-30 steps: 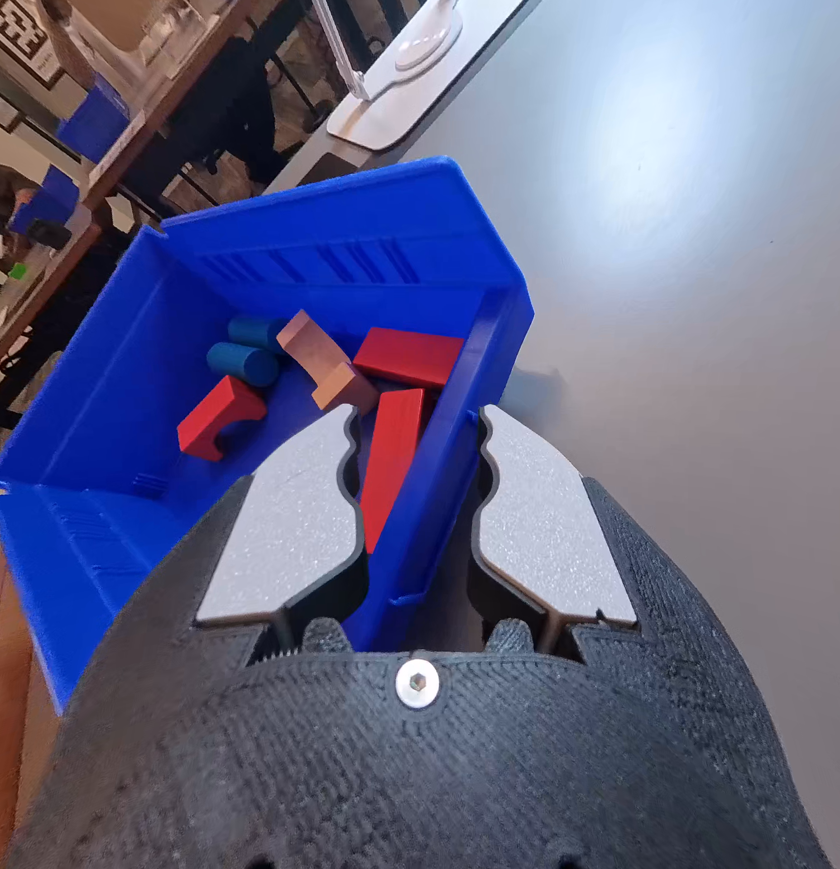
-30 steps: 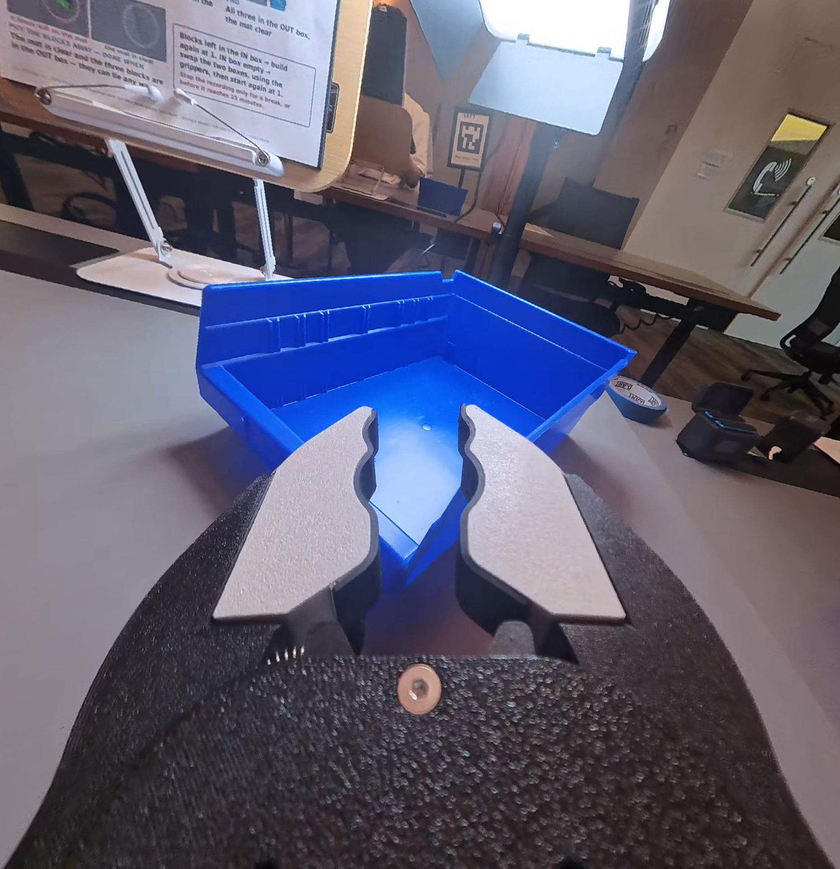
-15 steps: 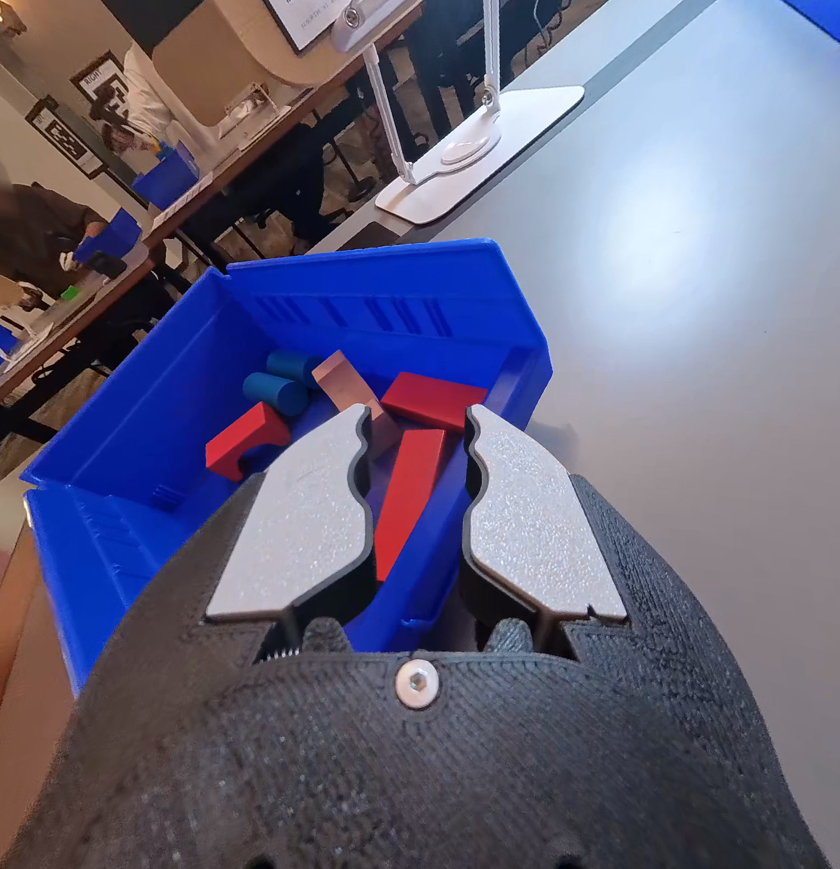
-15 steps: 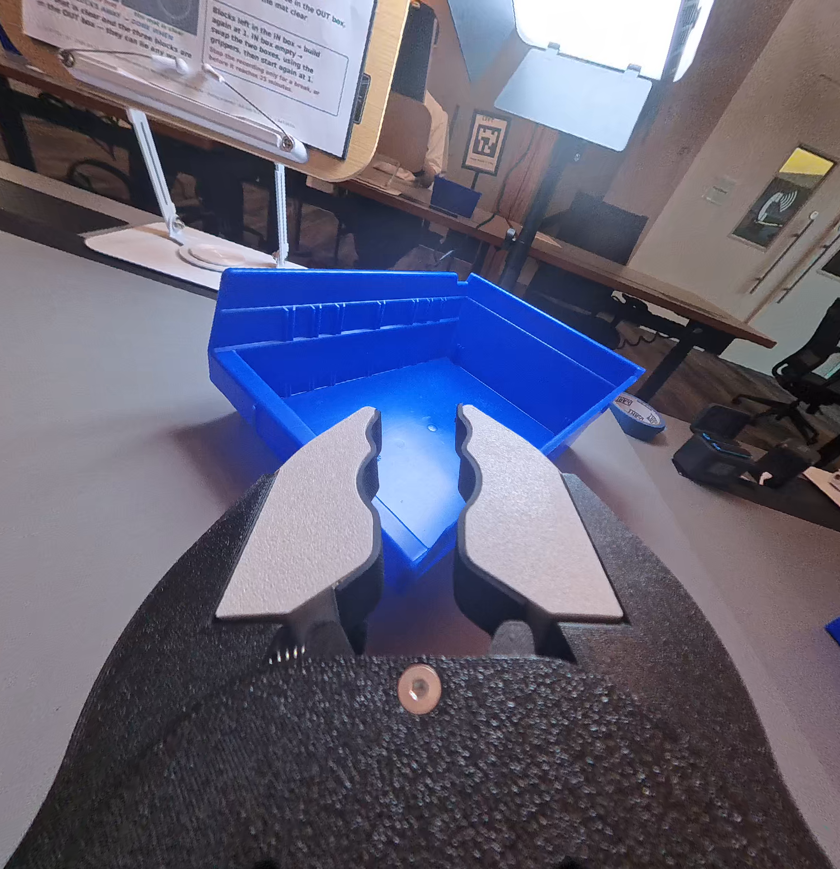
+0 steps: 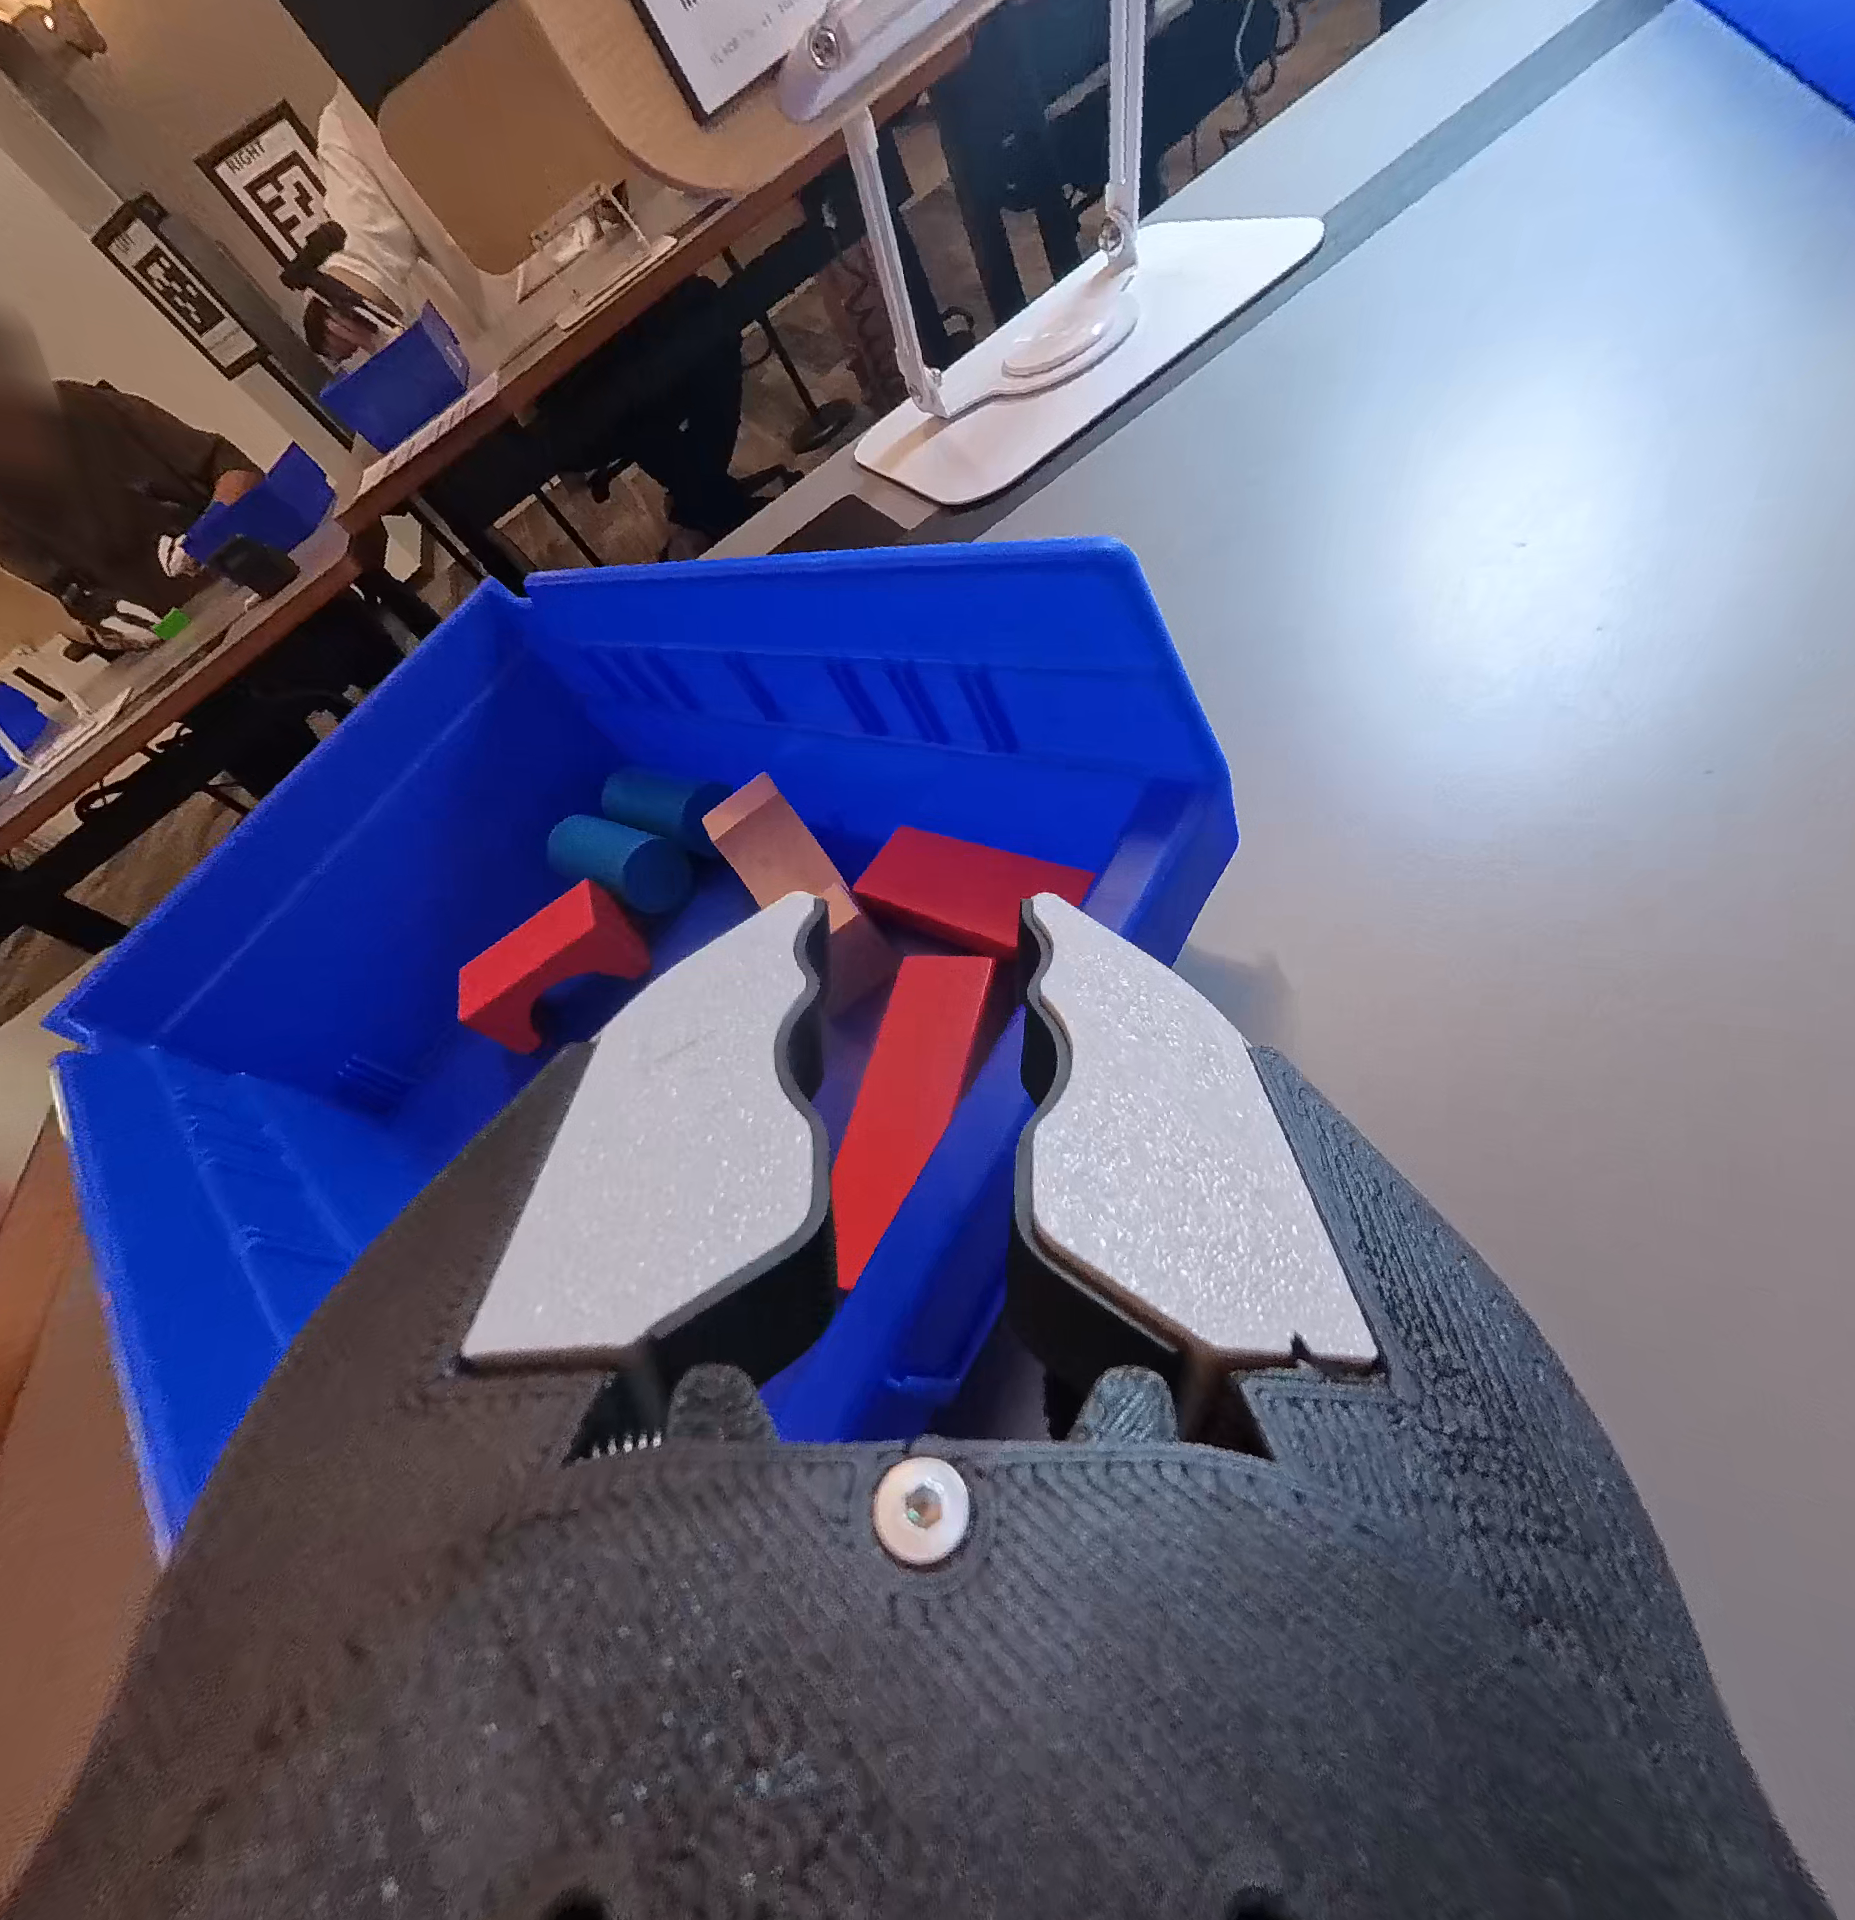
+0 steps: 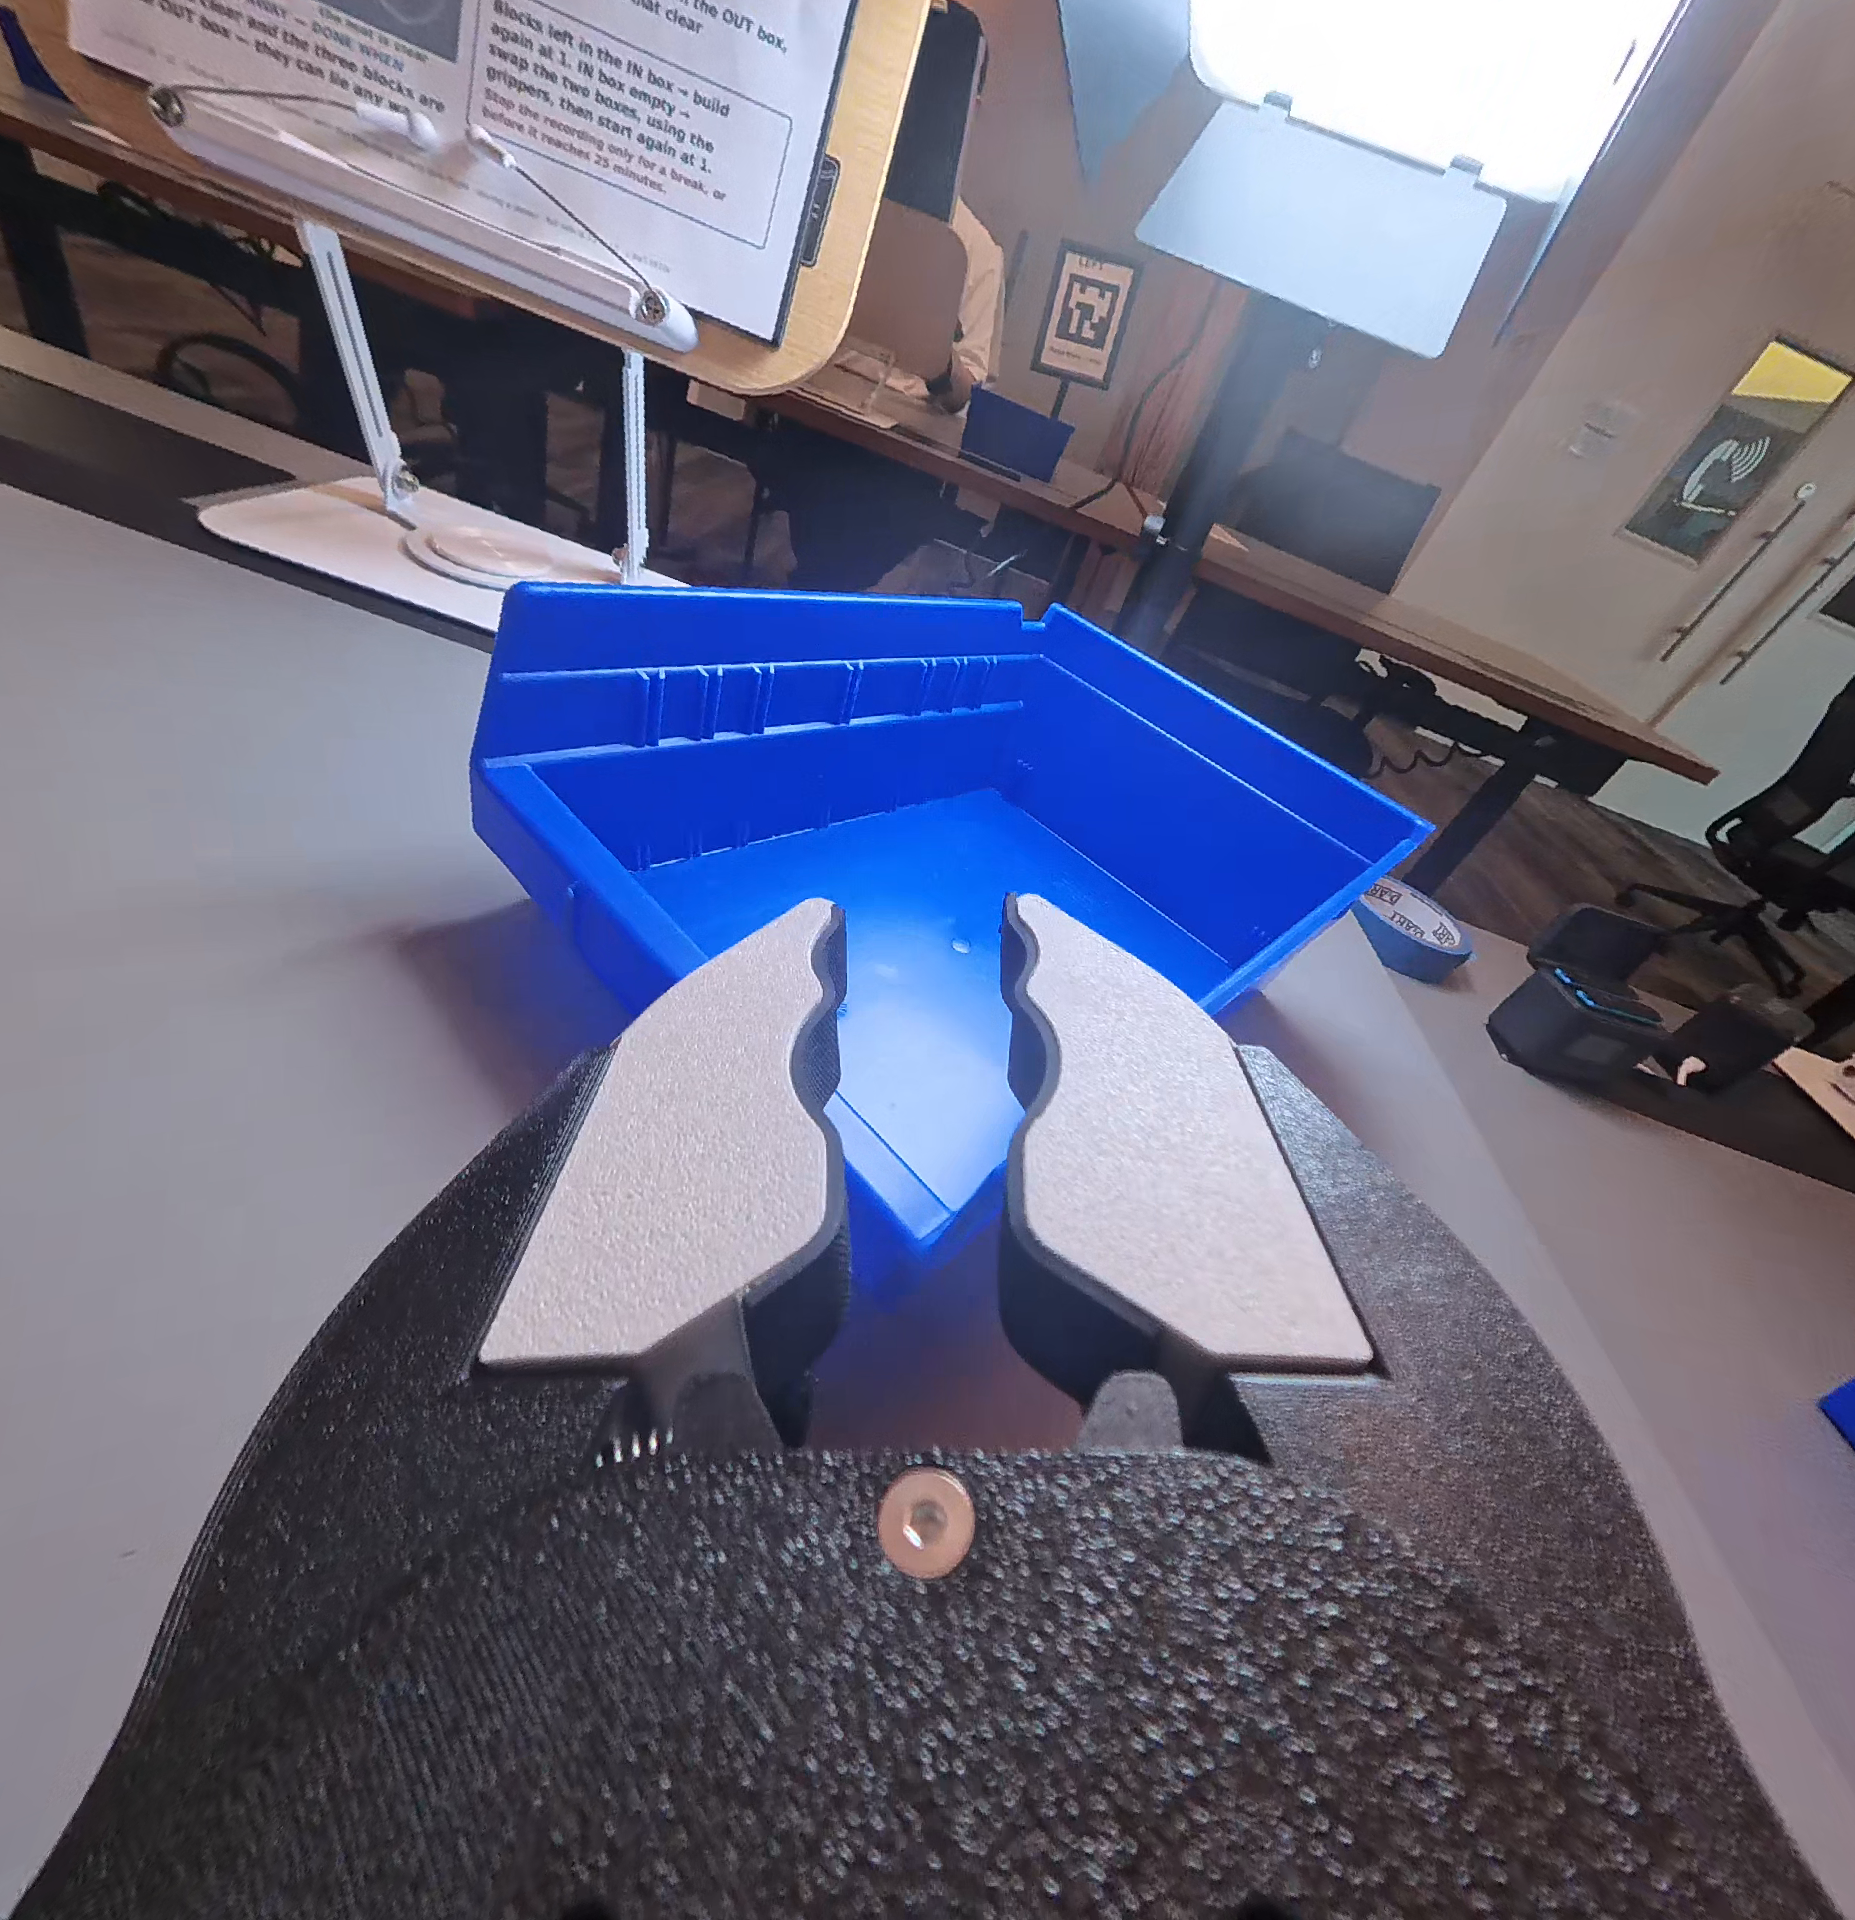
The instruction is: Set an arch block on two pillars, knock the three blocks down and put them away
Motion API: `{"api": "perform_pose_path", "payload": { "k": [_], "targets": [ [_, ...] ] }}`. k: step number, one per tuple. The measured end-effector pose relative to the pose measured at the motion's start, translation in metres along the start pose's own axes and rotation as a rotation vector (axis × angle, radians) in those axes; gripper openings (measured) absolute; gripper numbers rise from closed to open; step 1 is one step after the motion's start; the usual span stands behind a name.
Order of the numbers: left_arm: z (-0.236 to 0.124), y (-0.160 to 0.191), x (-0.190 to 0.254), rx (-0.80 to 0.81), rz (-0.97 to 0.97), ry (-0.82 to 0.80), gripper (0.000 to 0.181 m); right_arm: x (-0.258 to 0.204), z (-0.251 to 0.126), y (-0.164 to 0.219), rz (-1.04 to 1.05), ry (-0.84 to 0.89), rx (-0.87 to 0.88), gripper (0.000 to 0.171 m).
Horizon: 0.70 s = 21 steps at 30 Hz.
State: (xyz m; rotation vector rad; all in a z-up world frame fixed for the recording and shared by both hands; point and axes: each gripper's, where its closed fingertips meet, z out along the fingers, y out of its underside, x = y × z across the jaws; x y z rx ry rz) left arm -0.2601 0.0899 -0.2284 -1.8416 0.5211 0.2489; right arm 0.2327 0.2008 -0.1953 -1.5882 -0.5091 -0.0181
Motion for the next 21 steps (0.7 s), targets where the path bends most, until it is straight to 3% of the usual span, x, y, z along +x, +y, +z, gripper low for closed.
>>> {"api": "perform_pose_path", "payload": {
  "k": [7, 11, 15, 18, 21],
  "targets": [
    [-0.008, -0.016, -0.020, 0.104, -0.178, -0.029, 0.033, -0.010, -0.001, -0.020, 0.107, -0.067, 0.065, 0.033],
    [-0.012, -0.033, -0.042, 0.146, -0.208, -0.083, 0.034, -0.033, 0.003, -0.055, 0.084, -0.177, 0.121, 0.037],
    [-0.012, -0.072, -0.072, 0.164, -0.153, -0.143, 0.035, -0.060, 0.014, -0.100, 0.051, -0.288, 0.183, 0.039],
    [0.000, -0.101, -0.089, 0.141, -0.212, -0.071, 0.033, -0.075, 0.028, -0.119, 0.062, -0.320, 0.242, 0.039],
    [0.030, -0.106, -0.123, 0.070, -0.258, -0.107, 0.032, -0.094, 0.038, -0.103, 0.090, -0.369, 0.246, 0.039]
  ]
}}
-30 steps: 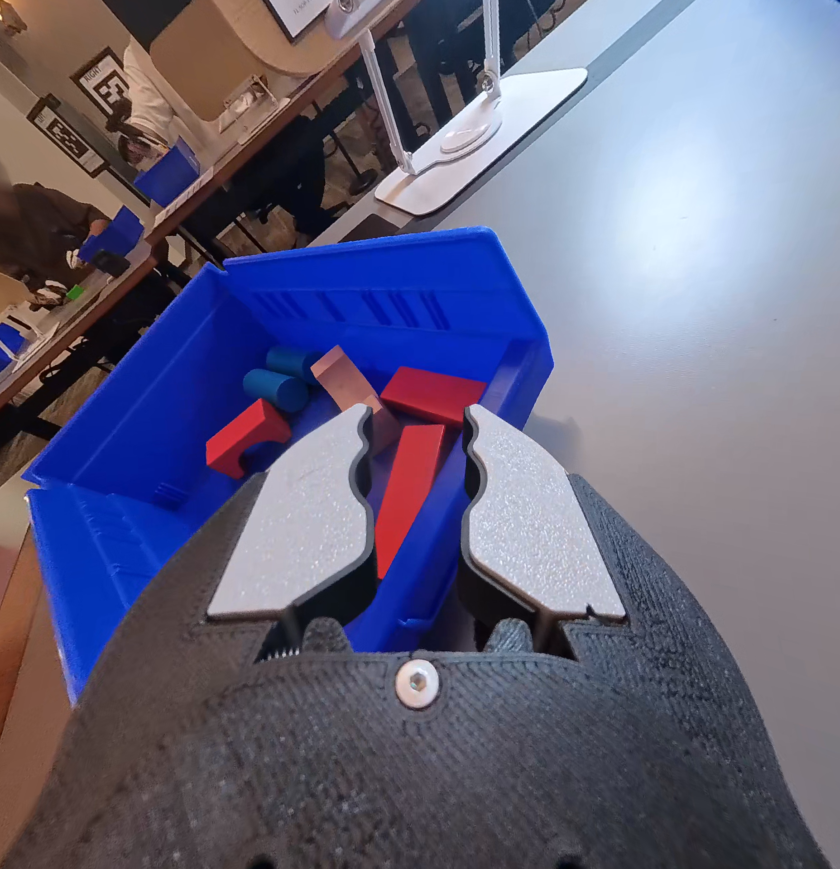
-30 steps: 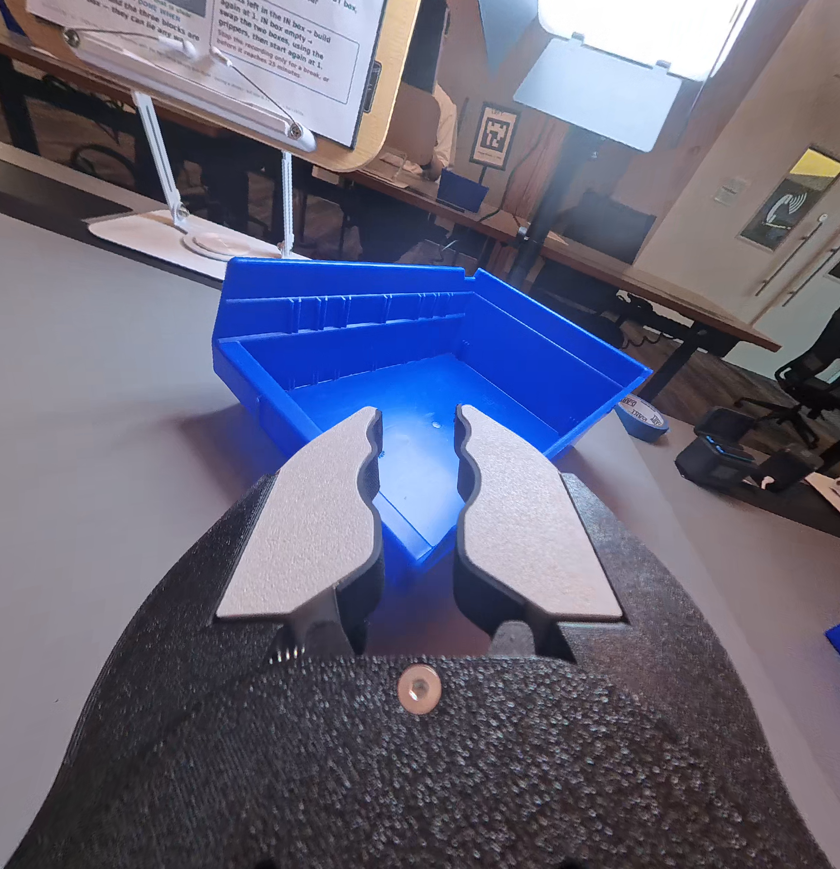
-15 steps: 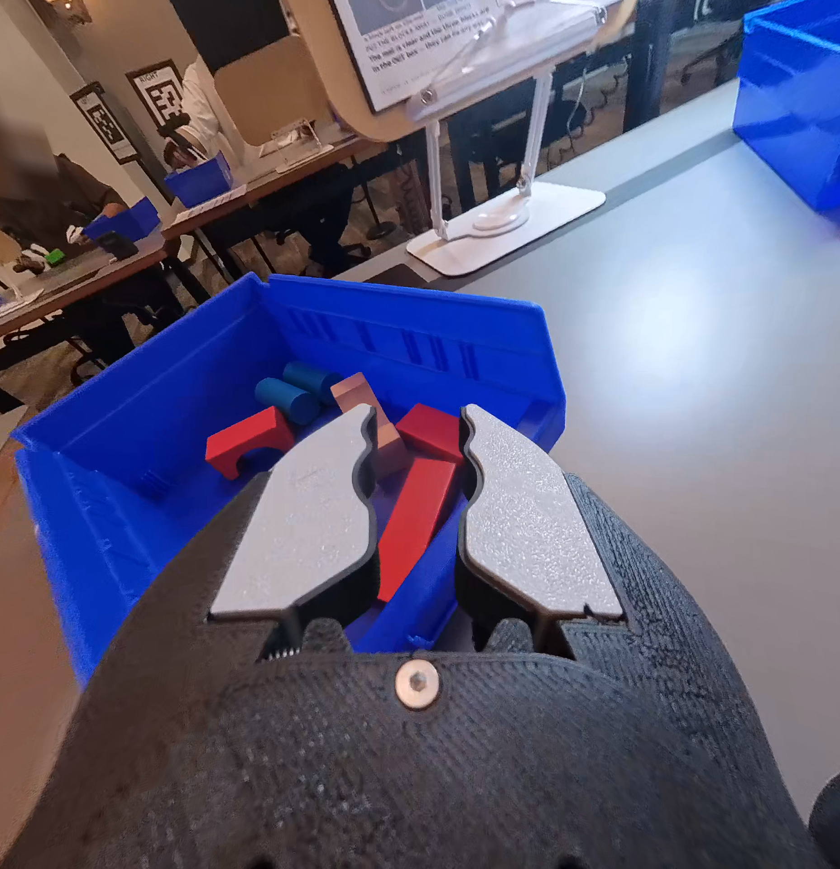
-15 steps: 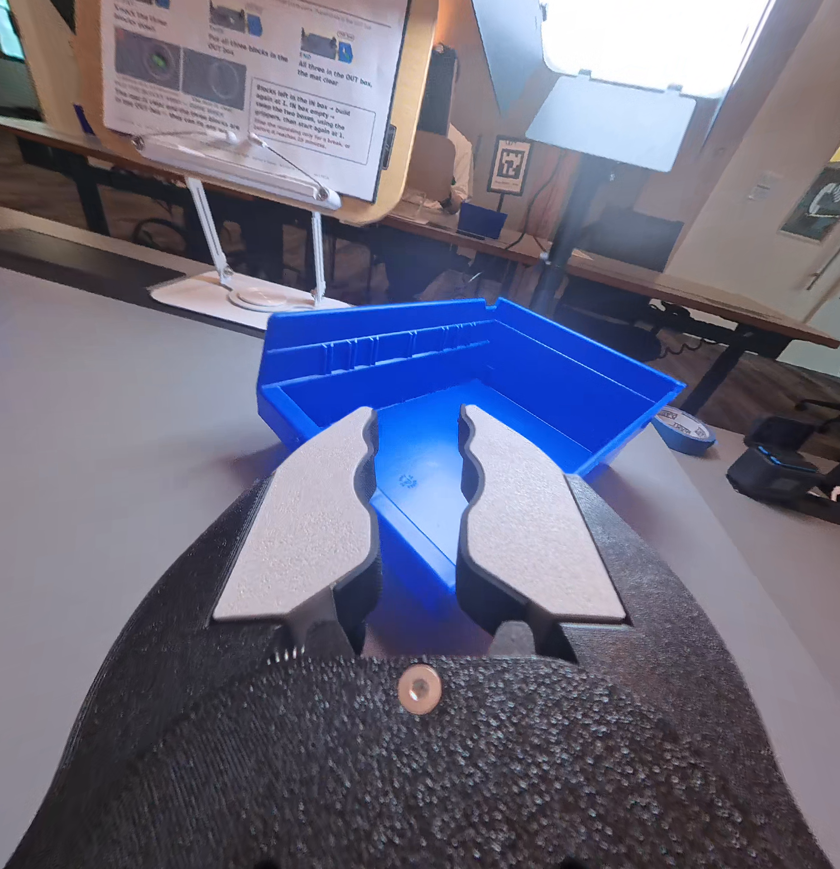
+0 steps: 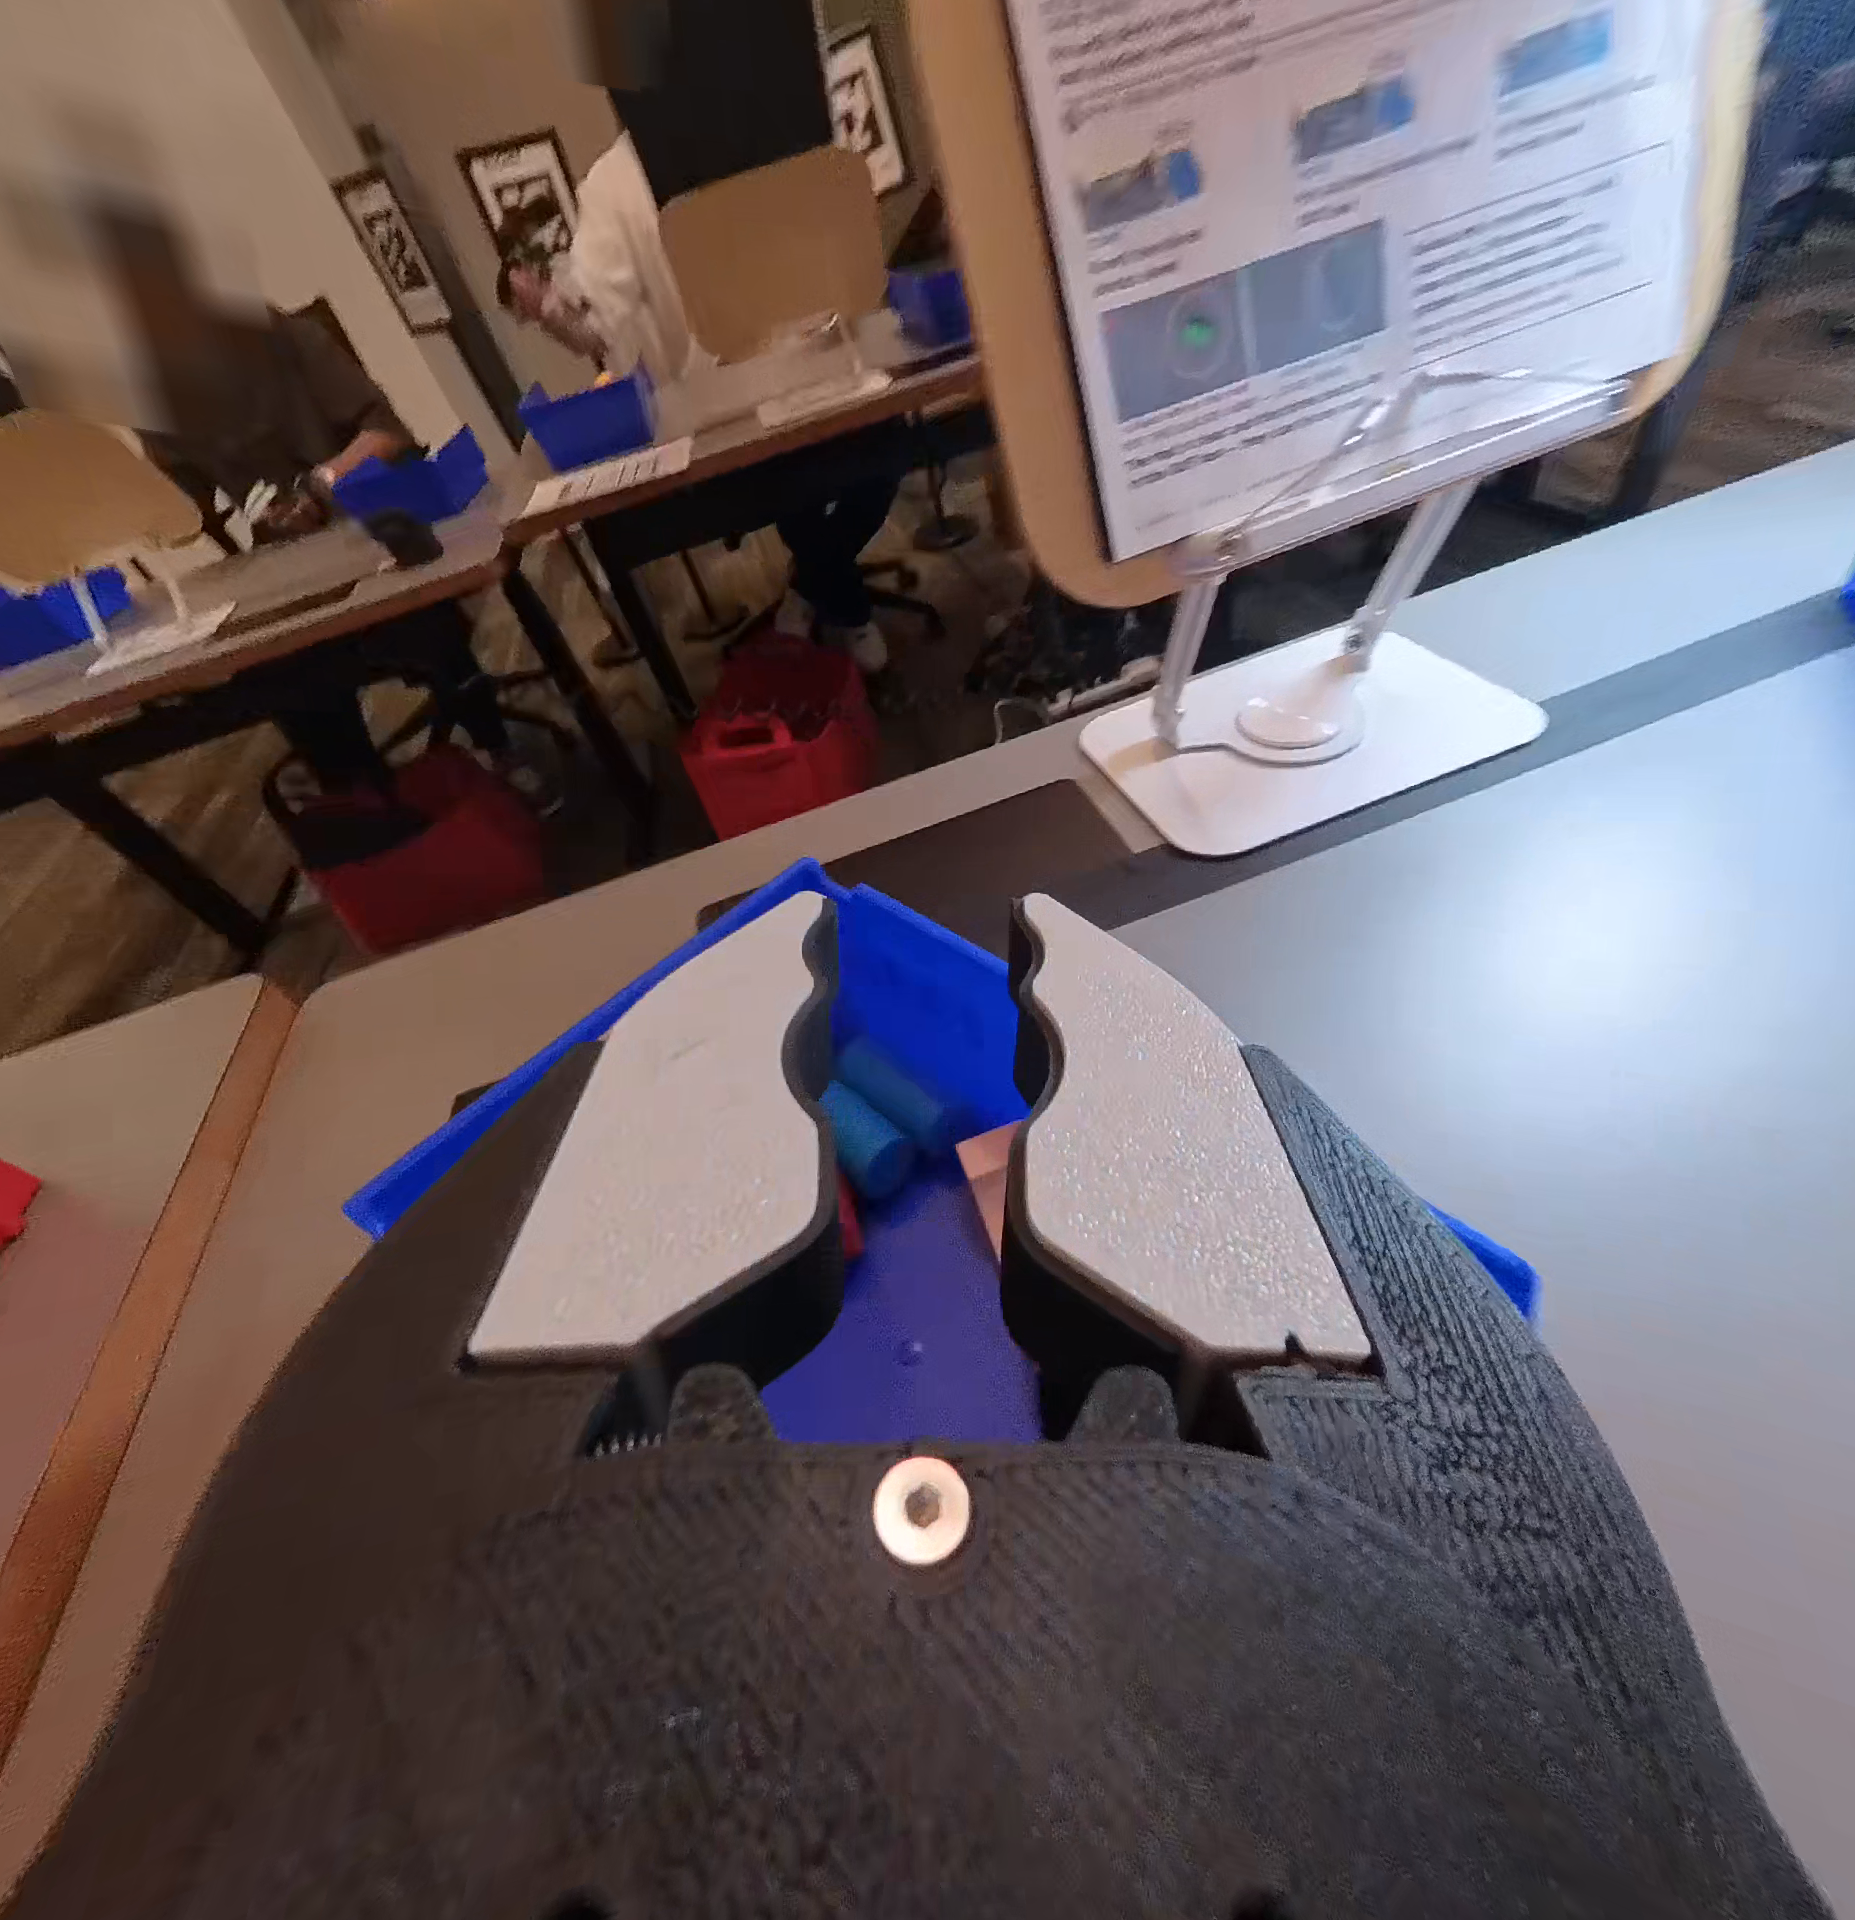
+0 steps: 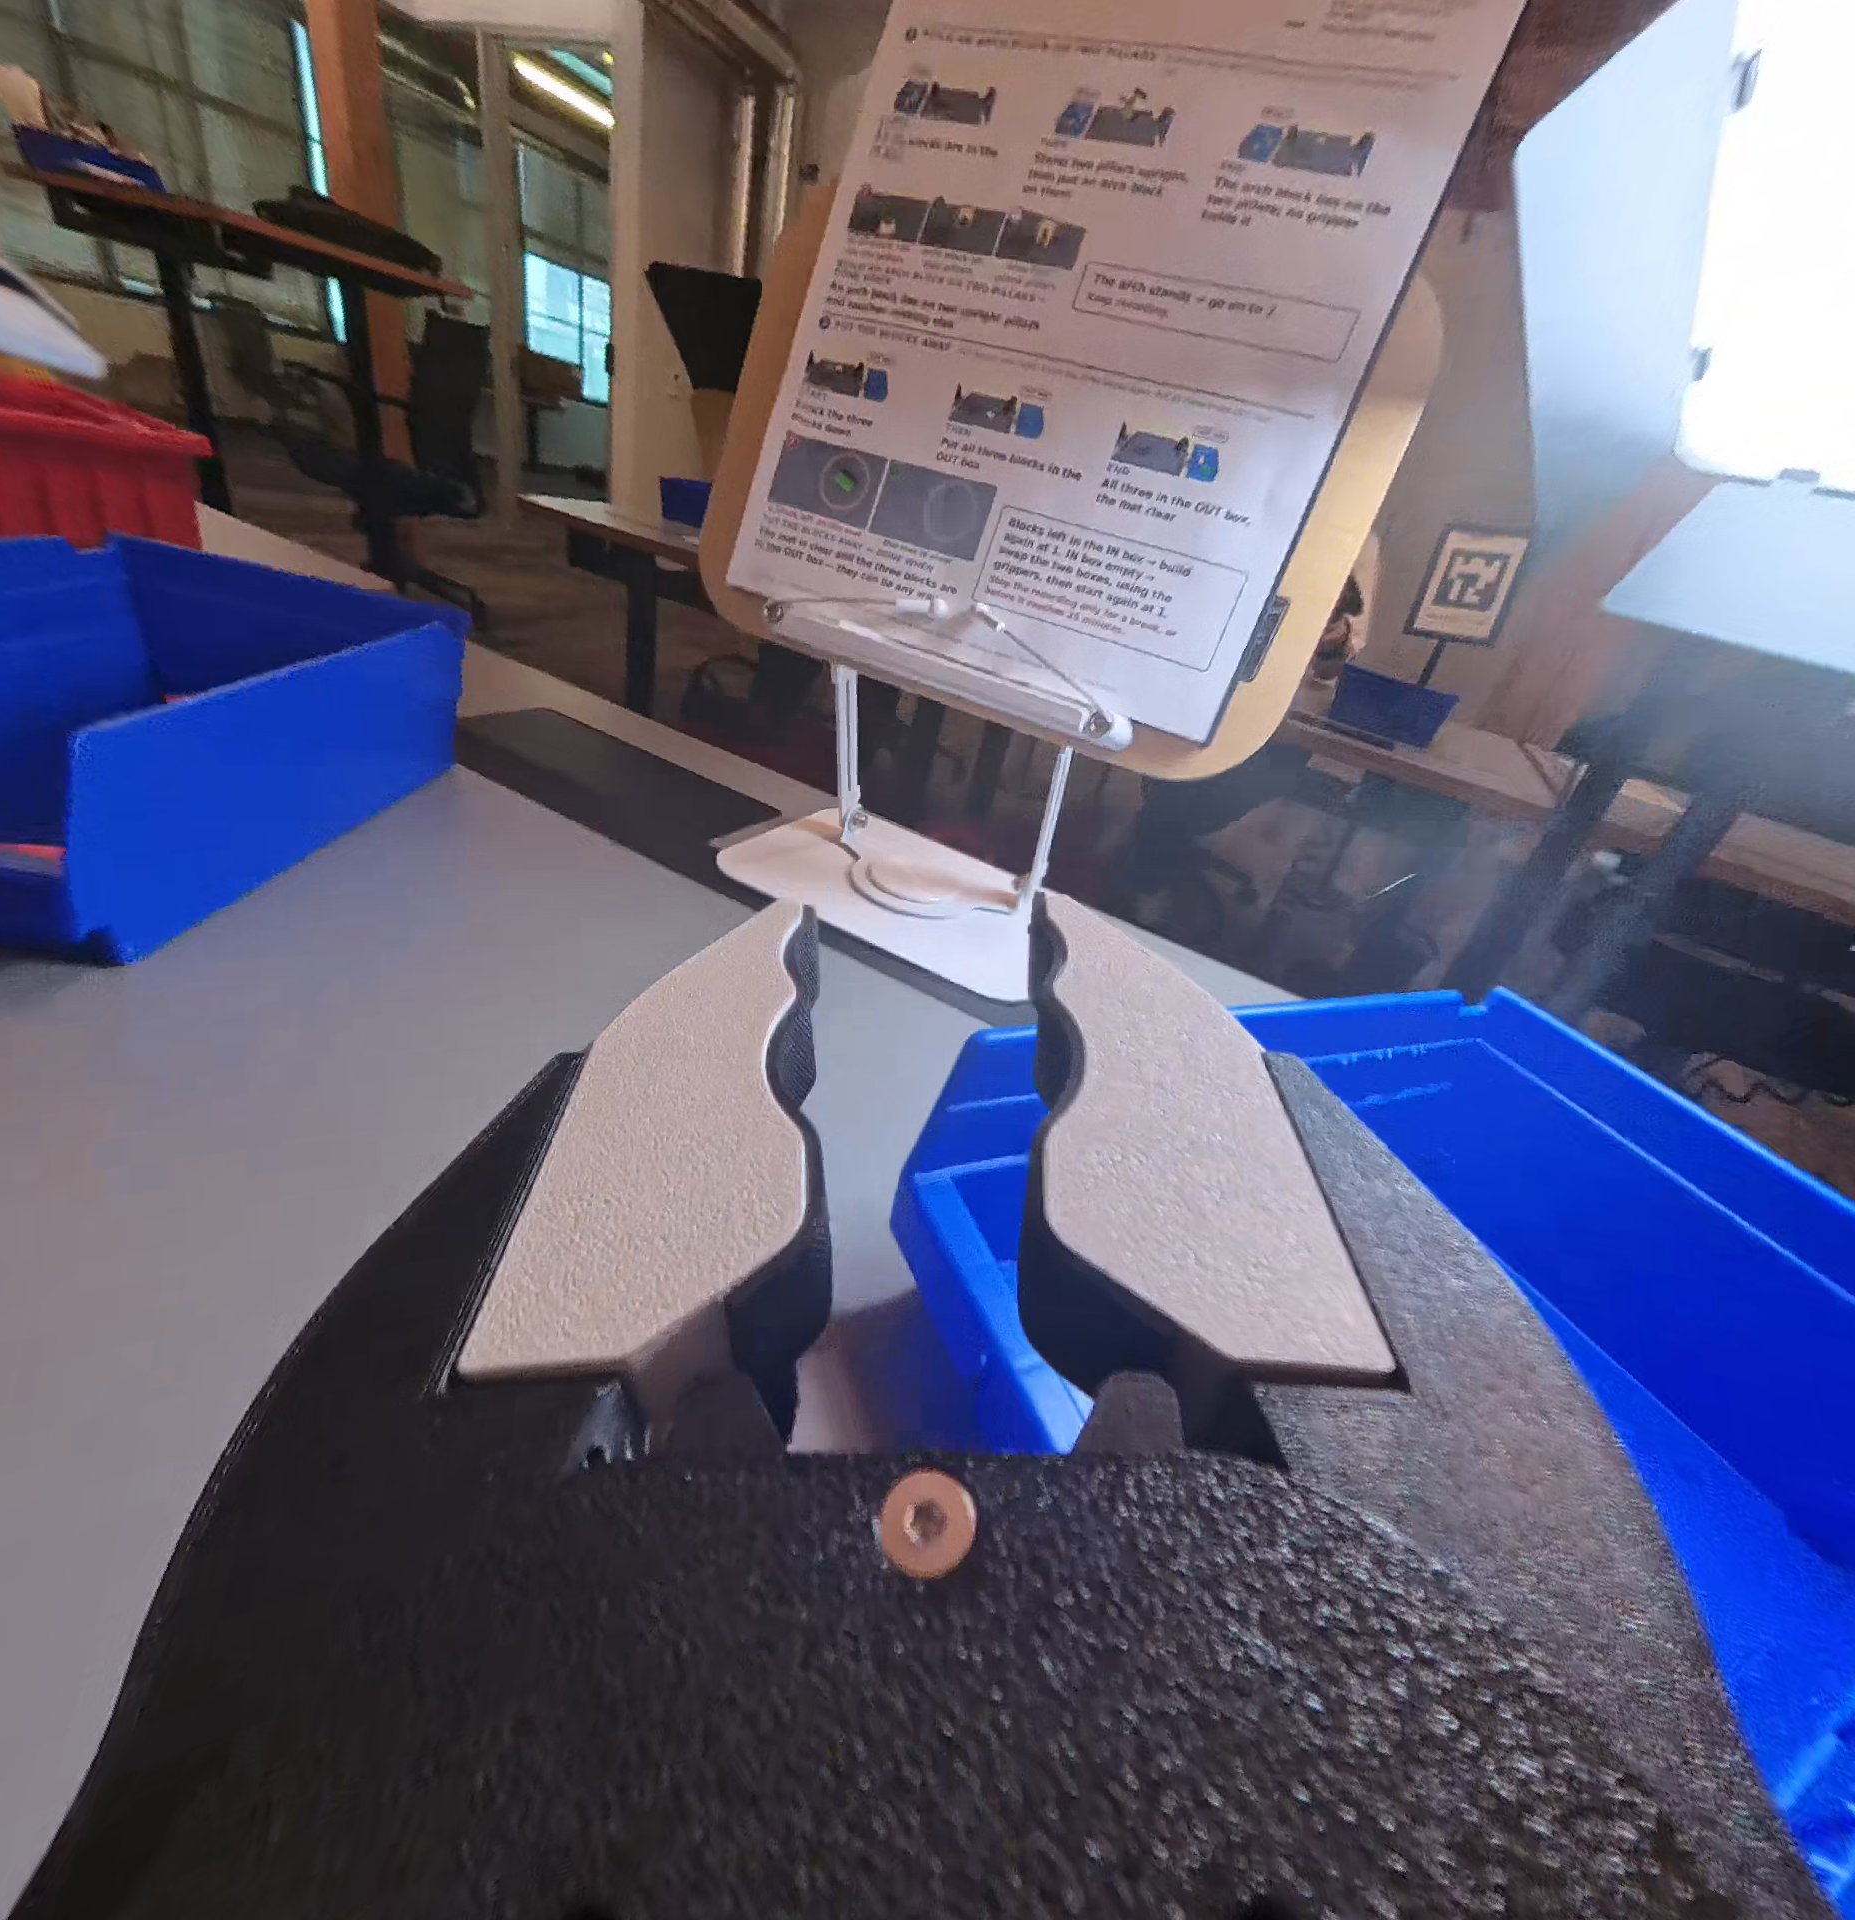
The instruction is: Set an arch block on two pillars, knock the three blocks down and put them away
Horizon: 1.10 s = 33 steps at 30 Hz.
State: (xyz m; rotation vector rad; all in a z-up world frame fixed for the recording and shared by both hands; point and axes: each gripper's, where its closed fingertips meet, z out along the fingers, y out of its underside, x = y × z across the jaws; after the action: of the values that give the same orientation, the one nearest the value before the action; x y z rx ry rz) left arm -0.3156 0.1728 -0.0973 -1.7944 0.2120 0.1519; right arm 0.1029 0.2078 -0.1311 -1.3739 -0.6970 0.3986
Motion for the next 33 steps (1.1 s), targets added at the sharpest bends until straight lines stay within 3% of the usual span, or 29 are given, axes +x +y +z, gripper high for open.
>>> {"api": "perform_pose_path", "payload": {
  "k": [3, 6, 10, 14, 19, 26, 33],
  "targets": [
    [0.040, 0.022, -0.025, -0.119, -0.064, -0.059, 0.035, -0.008, -0.001, 0.029, -0.076, -0.015, -0.055, 0.036],
    [0.074, 0.077, -0.044, -0.316, -0.080, -0.131, 0.039, -0.013, -0.003, 0.037, -0.059, -0.047, -0.079, 0.035],
    [0.088, 0.150, -0.047, -0.569, -0.082, -0.133, 0.047, -0.015, -0.001, 0.034, -0.011, -0.081, -0.071, 0.034],
    [0.088, 0.185, -0.055, -0.689, -0.100, -0.145, 0.067, -0.017, -0.005, 0.037, -0.020, -0.092, -0.087, 0.034],
    [0.084, 0.205, -0.064, -0.729, -0.121, -0.165, 0.082, -0.018, -0.009, 0.030, -0.030, -0.086, -0.071, 0.033],
    [0.091, 0.213, -0.058, -0.695, -0.227, -0.097, 0.074, -0.020, -0.007, 0.042, -0.013, -0.101, -0.114, 0.031],
    [0.067, 0.211, -0.087, -0.824, -0.020, -0.330, 0.074, -0.020, -0.006, 0.048, -0.015, -0.100, -0.142, 0.029]
  ]
}}
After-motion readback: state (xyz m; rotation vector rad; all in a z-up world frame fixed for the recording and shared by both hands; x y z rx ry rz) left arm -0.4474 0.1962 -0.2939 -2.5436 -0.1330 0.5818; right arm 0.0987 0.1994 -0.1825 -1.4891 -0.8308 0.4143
